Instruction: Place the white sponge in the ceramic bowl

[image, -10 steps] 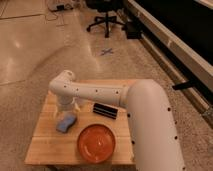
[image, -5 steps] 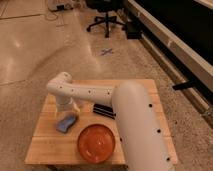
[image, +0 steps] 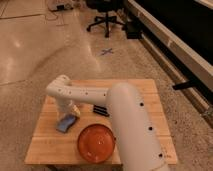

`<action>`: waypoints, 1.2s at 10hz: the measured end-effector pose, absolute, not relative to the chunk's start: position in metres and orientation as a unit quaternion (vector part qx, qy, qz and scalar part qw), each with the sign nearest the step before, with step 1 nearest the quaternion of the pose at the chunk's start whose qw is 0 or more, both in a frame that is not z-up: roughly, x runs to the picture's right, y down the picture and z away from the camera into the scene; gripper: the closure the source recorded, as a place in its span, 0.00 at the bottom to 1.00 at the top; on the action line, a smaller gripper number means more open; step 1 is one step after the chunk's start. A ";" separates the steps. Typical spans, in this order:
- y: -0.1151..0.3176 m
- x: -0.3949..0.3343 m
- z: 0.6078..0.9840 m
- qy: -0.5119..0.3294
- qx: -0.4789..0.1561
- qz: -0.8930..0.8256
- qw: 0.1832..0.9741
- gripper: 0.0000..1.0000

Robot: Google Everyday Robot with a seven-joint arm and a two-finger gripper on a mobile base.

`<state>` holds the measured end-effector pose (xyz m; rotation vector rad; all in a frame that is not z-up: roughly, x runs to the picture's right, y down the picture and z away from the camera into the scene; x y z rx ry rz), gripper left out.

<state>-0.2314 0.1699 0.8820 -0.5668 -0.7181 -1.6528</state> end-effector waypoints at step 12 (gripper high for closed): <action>0.134 -0.146 0.752 -0.314 -0.179 -0.730 0.580 1.00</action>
